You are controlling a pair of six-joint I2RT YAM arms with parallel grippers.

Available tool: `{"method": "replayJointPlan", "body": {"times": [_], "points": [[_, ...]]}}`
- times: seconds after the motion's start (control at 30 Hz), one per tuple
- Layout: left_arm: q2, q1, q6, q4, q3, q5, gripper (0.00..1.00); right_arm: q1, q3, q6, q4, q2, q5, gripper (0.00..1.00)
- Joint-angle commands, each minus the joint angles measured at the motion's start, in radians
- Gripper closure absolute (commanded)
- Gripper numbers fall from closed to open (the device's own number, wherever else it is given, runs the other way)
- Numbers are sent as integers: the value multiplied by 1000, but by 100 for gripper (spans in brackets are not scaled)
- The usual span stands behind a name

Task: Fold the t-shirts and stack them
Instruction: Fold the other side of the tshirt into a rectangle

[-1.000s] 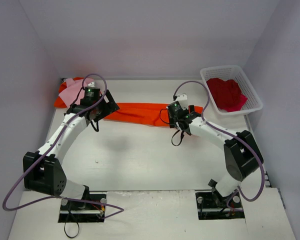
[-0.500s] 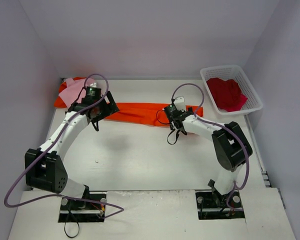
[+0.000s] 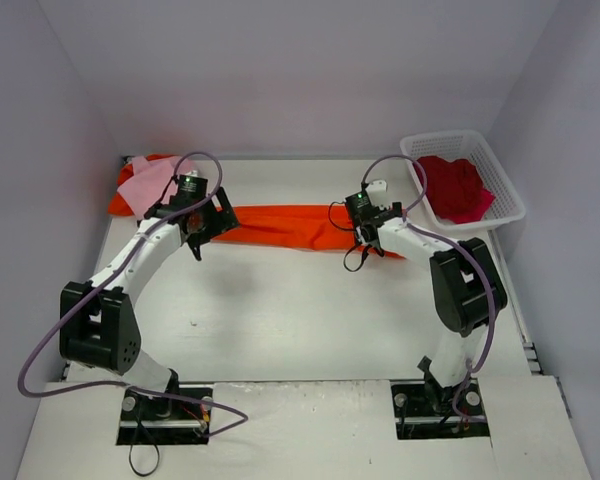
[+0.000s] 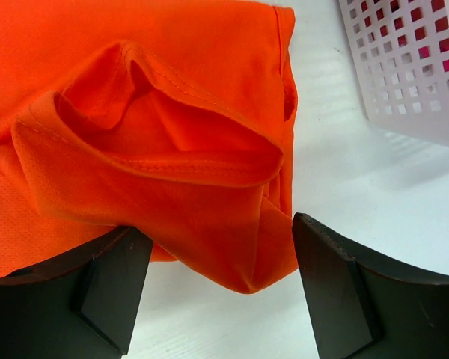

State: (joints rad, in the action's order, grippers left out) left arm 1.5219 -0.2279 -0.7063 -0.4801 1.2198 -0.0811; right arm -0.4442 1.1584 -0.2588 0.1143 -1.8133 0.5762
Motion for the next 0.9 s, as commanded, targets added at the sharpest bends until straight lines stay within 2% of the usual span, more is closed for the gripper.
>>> {"method": "replayJointPlan", "body": {"times": [0.0, 0.4, 0.87], "points": [[-2, 6, 18, 47, 52, 1, 21, 6, 49, 18, -30, 3, 21, 29], [32, 7, 16, 72, 44, 0, 21, 9, 66, 33, -36, 25, 11, 29], [44, 7, 25, 71, 37, 14, 21, 90, 99, 55, -76, -38, -18, 29]]}}
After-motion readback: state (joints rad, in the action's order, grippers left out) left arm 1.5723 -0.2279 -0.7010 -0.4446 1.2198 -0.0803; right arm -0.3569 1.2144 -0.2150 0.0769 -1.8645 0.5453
